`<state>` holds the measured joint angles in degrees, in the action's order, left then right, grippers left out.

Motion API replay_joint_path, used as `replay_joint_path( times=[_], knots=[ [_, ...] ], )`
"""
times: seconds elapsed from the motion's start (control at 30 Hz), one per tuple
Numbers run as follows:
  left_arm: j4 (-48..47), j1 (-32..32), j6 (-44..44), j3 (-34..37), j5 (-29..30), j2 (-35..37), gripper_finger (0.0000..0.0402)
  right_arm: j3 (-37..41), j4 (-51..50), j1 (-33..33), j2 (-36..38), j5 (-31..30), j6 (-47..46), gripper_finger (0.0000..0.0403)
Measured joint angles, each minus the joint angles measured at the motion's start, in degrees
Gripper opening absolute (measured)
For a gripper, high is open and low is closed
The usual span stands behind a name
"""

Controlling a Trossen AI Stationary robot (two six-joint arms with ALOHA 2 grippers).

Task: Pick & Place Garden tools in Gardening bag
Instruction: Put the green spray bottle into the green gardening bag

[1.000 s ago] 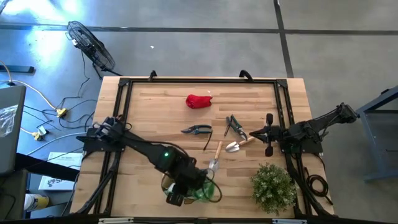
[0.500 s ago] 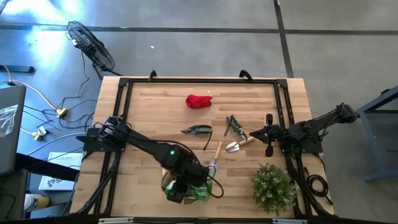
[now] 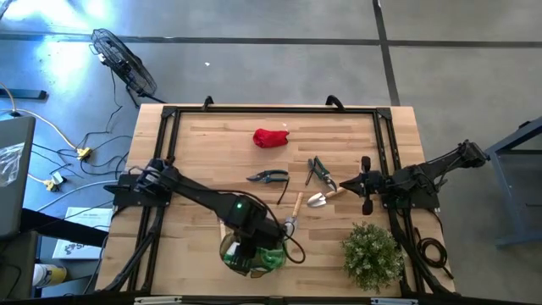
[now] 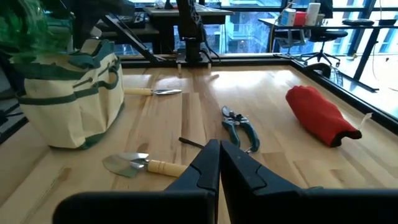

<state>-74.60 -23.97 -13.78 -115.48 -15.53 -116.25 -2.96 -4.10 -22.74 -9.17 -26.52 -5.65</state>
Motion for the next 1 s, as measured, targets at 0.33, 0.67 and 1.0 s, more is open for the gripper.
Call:
replay_joint_path(
  times=[0.33, 0.67, 1.0],
  knots=[
    [-2.39, -0.04, -2.89, 0.04, 0.52, -0.02, 0.0118, 0.0, -0.02, 0.0, 0.0, 0.07, -0.63, 0.0003],
    [-7.49, -0.27, -6.34, 0.1, 1.56, -0.76, 0.0118, 0.0, -0.02, 0.0, 0.0, 0.09, -0.65, 0.0003],
    [-1.98, -0.39, -3.75, 3.85, -2.74, -2.68, 0.0118, 0.0, 0.0, 0.02, -0.05, 0.09, -0.78, 0.0003]
  ],
)
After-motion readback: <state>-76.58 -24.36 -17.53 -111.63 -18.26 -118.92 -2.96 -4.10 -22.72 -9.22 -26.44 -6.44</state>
